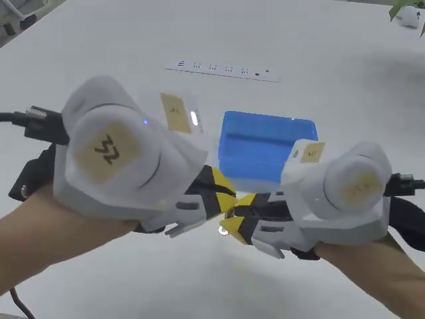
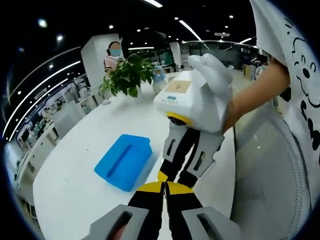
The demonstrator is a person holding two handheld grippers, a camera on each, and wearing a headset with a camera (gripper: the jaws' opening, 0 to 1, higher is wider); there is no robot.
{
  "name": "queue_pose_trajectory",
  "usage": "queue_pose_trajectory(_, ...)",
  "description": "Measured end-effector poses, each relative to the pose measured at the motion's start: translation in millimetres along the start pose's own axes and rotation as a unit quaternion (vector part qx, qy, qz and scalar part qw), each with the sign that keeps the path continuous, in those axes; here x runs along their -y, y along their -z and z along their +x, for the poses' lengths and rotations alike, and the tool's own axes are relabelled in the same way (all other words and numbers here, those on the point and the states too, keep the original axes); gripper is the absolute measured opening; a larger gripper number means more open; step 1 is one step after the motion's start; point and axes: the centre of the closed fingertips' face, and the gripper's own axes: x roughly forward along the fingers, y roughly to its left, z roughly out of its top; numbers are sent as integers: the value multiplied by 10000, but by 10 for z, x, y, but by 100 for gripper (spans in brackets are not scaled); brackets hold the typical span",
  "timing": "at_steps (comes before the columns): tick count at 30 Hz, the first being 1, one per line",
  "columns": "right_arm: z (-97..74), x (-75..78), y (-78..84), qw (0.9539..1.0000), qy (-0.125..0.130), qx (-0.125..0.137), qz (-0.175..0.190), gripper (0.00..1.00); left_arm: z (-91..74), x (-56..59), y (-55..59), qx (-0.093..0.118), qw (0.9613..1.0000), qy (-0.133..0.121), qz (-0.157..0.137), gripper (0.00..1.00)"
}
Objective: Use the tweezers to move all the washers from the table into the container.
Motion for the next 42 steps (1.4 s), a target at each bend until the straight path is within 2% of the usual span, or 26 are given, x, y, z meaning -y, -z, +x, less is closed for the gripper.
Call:
queue_pose_trajectory(7, 91, 33, 13, 10000, -12, -30, 29, 6, 31, -75, 78, -25, 10000, -19, -79, 0)
queue_pose_trajectory(13, 128, 86, 43, 10000, 28, -67, 64, 6, 78, -93, 105, -43, 10000, -23, -58, 0)
queue_pose_trajectory(15, 140, 104, 56, 9999, 51, -65, 65, 6, 89, -105, 125, -78, 10000, -52, 33, 0)
queue_pose_trajectory(19, 152, 122, 40, 9999, 11, -30, 163, 6, 86, -129, 120, -54, 10000, -27, -23, 0)
queue_pose_trajectory(25, 155, 100, 42, 9998, 74, -116, -105, 6, 89, -104, 120, -75, 10000, 40, 3, 0)
queue_pose_trajectory(29, 164, 88, 38, 9998, 42, -123, -149, 6, 107, -77, 138, -114, 9999, 39, 66, 0)
queue_pose_trajectory(34, 168, 96, 39, 9993, 96, -142, -347, 5, 111, -93, 131, -75, 10000, 12, -12, 0)
queue_pose_trajectory(37, 173, 112, 29, 9990, 117, -146, -404, 4, 118, -135, 125, -46, 9999, -135, -80, 0)
queue_pose_trajectory(40, 175, 127, 22, 9993, 91, -114, -347, 4, 122, -169, 135, 11, 9993, -236, -307, 0)
queue_pose_trajectory(42, 173, 135, 23, 9993, 98, -115, -329, 4, 107, -205, 171, -28, 9982, -368, -473, 3)
